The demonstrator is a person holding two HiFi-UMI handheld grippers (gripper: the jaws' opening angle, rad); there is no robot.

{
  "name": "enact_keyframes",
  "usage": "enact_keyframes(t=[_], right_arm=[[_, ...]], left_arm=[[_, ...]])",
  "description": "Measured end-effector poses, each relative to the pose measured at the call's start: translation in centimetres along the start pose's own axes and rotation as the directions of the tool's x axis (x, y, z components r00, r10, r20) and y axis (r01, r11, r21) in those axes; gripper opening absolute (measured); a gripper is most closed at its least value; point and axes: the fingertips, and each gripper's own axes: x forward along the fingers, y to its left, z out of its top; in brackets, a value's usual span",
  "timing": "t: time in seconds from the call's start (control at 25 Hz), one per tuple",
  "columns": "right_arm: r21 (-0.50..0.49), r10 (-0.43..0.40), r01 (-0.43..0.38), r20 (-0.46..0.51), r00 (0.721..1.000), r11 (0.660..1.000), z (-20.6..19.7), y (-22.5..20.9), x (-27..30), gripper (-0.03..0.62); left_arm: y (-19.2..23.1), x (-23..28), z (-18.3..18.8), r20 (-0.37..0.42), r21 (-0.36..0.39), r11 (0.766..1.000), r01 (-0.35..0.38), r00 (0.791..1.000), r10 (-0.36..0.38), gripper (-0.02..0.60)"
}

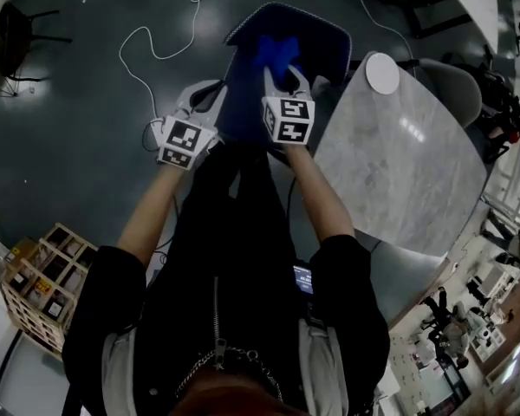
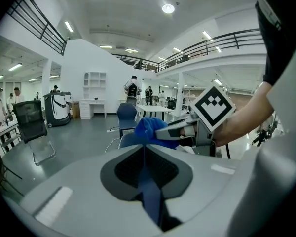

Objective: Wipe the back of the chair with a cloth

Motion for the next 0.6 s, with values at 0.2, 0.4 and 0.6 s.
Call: enact_keyframes(t=[0.2,0.4,0.6], right_arm=[[0.005,-0.002,0.002,-0.009,1.000,1.000,0.4,-1.5,3.6,0.110],[-0.004,0.000,0.000,-0.034,0.999,1.000,0.1,-3.0,7.4,0.110],[-0.079,0.011,-0.017,-0.079,0.997,0.997,-1.0,-4.1,11.8,0.110]], left_arm=[[1.8,3.3,1.2,0.013,-0.013,0.999,-0.039,0.999,0.039,0.003],[3.0,6.0,1.0,-0.005,-0.060,0.997,-0.057,0.998,0.057,0.003],[3.3,9.0,0.7,-0.052,-0.064,0.998,-0.028,0.998,0.024,0.003]])
